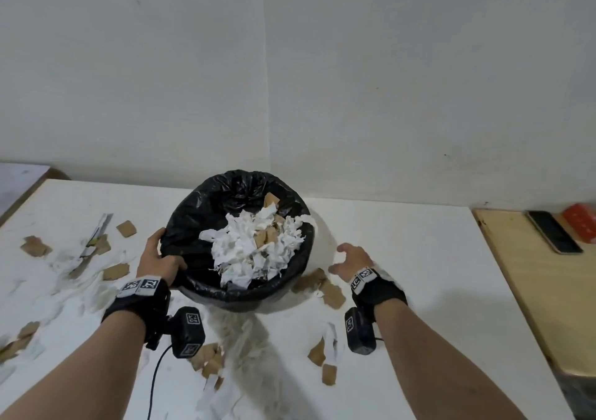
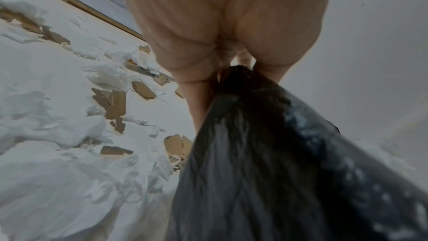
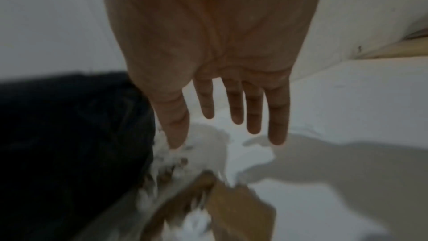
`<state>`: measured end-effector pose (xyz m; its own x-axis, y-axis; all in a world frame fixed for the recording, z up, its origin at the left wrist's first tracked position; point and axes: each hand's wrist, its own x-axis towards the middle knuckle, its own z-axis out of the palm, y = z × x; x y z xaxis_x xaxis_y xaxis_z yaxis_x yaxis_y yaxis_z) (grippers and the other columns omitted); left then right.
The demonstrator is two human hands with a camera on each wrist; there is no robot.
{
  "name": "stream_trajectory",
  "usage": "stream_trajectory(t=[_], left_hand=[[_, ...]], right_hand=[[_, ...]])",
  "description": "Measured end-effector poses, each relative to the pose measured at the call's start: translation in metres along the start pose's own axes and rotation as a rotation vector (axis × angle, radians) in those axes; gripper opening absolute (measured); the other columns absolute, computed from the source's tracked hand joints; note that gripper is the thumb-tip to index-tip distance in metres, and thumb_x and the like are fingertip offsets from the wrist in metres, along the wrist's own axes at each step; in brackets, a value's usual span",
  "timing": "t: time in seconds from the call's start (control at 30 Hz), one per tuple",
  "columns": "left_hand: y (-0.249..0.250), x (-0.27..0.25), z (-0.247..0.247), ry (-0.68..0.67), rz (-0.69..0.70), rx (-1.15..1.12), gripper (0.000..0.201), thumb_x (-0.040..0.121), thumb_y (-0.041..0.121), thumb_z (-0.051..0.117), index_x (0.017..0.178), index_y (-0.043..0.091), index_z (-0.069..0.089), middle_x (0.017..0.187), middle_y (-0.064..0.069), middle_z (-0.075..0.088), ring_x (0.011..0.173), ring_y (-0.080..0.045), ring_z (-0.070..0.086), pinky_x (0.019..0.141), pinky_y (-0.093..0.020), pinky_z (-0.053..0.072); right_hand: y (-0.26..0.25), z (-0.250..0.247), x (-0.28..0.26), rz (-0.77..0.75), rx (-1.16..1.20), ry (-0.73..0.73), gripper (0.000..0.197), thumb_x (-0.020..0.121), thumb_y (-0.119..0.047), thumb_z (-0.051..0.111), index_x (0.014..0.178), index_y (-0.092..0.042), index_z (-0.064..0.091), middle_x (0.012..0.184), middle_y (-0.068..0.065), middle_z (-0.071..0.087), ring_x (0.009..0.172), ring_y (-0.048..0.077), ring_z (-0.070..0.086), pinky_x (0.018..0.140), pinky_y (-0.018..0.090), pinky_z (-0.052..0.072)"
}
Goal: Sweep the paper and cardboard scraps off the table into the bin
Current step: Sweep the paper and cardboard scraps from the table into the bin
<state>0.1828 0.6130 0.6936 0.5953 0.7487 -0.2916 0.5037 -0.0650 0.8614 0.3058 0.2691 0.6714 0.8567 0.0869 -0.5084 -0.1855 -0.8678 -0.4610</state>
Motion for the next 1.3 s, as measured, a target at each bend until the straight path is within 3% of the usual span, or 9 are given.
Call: stream_trajectory(t=[0.13,0.27,0.53,0.7,0.83,0.93,1.13,1.23,1.3], left_hand=[[-0.014,0.005,0.007,0.009,-0.013,-0.073,0.085,0.073,-0.019,0.052,0.143,0.029,0.047,0.107,-0.016,0.063,0.078,-0.032,0.058,0.070,-0.041,0.053],[-0.023,0.008,0.005,-0.005,-0.027,-0.083,0.085,0.074,-0.020,0.051,0.143,0.031,0.047,0.101,-0.016,0.063,0.071,-0.032,0.058,0.070,-0.046,0.054],[-0.026,0.013,-0.010,-0.059,-0.026,-0.068,0.085,0.076,-0.020,0.052,0.143,0.032,0.046,0.103,-0.018,0.065,0.072,-0.032,0.059,0.065,-0.037,0.052],[-0.025,0.011,-0.021,-0.064,-0.018,-0.033,0.082,0.078,-0.019,0.052,0.143,0.030,0.046,0.089,-0.012,0.063,0.067,-0.027,0.057,0.059,-0.032,0.049],[-0.021,0.012,-0.029,-0.081,-0.021,-0.012,0.083,0.077,-0.018,0.052,0.143,0.030,0.046,0.100,-0.014,0.062,0.069,-0.025,0.057,0.065,-0.035,0.052],[-0.019,0.013,-0.030,-0.091,-0.030,0.006,0.084,0.076,-0.017,0.054,0.144,0.030,0.045,0.106,-0.015,0.062,0.073,-0.028,0.059,0.067,-0.037,0.054],[-0.008,0.003,-0.029,-0.145,-0.040,0.062,0.088,0.071,-0.013,0.052,0.142,0.037,0.044,0.108,-0.018,0.065,0.085,-0.040,0.064,0.074,-0.053,0.059],[0.000,-0.003,-0.026,-0.181,-0.013,0.054,0.087,0.069,-0.012,0.052,0.141,0.037,0.044,0.103,-0.016,0.065,0.081,-0.039,0.064,0.069,-0.048,0.059],[0.005,-0.002,-0.026,-0.203,-0.003,0.064,0.088,0.068,-0.010,0.053,0.141,0.039,0.044,0.101,-0.016,0.066,0.082,-0.040,0.065,0.070,-0.050,0.060]], right_hand=[[0.013,0.057,0.002,0.036,-0.127,-0.099,0.101,0.066,-0.054,0.077,0.147,-0.030,0.022,0.145,0.016,0.026,0.131,0.039,0.034,0.106,0.046,0.034],[0.002,0.098,0.007,0.039,-0.418,-0.105,0.116,0.052,-0.080,0.065,0.144,-0.041,0.005,0.139,0.011,0.020,0.124,0.042,0.031,0.095,0.054,0.042],[-0.013,0.105,0.002,-0.060,-0.336,0.061,0.029,0.088,-0.014,0.056,0.117,-0.013,0.056,0.126,0.016,0.041,0.121,0.037,0.040,0.094,0.043,0.047],[-0.003,0.098,-0.004,-0.071,-0.170,0.100,0.028,0.082,0.002,0.051,0.100,-0.004,0.070,0.111,0.019,0.063,0.104,0.032,0.061,0.089,0.033,0.049],[0.000,0.076,-0.010,0.019,0.087,0.159,0.038,0.075,0.011,0.047,0.066,-0.019,0.068,0.081,0.009,0.071,0.074,0.024,0.065,0.076,0.032,0.057],[-0.010,0.044,-0.014,-0.010,0.224,0.256,0.048,0.072,0.012,0.042,0.056,-0.028,0.064,0.081,0.011,0.074,0.074,0.026,0.070,0.070,0.035,0.060],[-0.086,-0.018,-0.048,-0.223,0.280,0.351,0.041,0.077,0.007,0.045,0.075,-0.023,0.073,0.091,0.009,0.073,0.076,0.025,0.069,0.074,0.034,0.059],[-0.121,-0.017,-0.068,-0.340,0.205,0.277,0.042,0.080,0.002,0.053,0.110,-0.022,0.070,0.117,0.003,0.067,0.109,0.023,0.062,0.094,0.030,0.050],[-0.133,-0.013,-0.079,-0.376,0.132,0.138,0.065,0.077,-0.002,0.066,0.135,-0.027,0.050,0.120,-0.001,0.060,0.105,0.021,0.059,0.090,0.025,0.047]])
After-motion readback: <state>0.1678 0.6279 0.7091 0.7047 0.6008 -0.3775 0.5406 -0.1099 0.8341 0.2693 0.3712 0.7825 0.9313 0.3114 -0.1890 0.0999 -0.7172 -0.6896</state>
